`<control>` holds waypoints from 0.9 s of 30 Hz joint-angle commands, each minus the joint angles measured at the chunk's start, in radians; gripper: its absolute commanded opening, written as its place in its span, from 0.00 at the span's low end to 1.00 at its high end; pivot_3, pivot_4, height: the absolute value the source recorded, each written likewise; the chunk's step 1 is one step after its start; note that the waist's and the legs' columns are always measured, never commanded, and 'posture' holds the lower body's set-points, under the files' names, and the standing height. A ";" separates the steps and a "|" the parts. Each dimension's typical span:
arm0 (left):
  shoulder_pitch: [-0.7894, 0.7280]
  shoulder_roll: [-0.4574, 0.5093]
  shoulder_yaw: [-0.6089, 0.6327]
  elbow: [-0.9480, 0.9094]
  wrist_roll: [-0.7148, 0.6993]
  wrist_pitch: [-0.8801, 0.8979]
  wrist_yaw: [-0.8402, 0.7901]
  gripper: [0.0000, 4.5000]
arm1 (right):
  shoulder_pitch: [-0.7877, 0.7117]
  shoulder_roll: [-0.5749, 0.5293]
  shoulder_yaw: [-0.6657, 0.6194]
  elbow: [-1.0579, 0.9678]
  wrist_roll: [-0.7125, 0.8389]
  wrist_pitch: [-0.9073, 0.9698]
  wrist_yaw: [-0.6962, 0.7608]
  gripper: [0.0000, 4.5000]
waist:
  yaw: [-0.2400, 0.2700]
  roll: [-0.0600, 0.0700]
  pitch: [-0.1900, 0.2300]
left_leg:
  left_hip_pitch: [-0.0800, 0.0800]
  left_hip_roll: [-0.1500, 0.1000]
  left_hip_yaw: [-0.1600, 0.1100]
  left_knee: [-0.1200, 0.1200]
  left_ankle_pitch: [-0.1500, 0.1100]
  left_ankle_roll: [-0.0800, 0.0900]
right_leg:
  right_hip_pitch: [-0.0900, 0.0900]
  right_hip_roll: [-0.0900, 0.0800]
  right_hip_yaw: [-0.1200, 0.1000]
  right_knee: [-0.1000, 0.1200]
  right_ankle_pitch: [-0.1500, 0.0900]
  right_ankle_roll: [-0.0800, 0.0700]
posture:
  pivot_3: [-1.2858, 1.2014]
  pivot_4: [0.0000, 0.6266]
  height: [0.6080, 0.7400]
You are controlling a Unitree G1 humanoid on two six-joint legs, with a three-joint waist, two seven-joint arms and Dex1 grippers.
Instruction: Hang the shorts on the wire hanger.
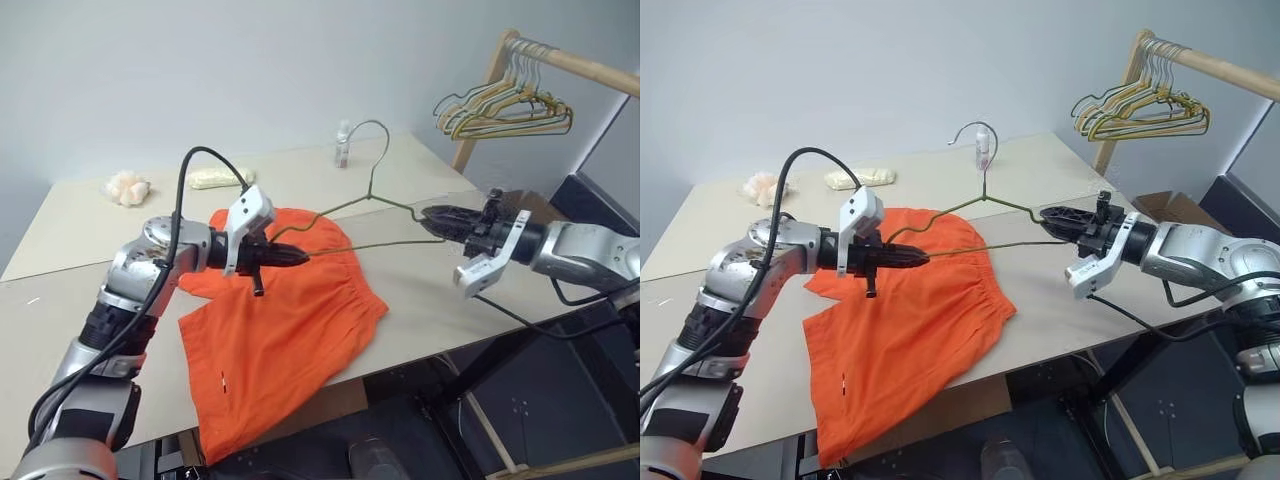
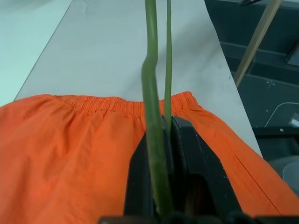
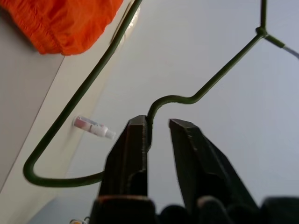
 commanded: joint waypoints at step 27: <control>0.104 0.073 0.077 -0.116 0.014 -0.177 -0.086 0.00 | -0.170 0.152 0.095 -0.097 1.047 1.214 1.379 0.95 | 0.109 0.000 0.000 | -0.012 0.002 -0.002 0.004 -0.003 0.002 | -0.013 -0.002 -0.001 0.001 0.002 0.001 | 0.45 0.00 1.00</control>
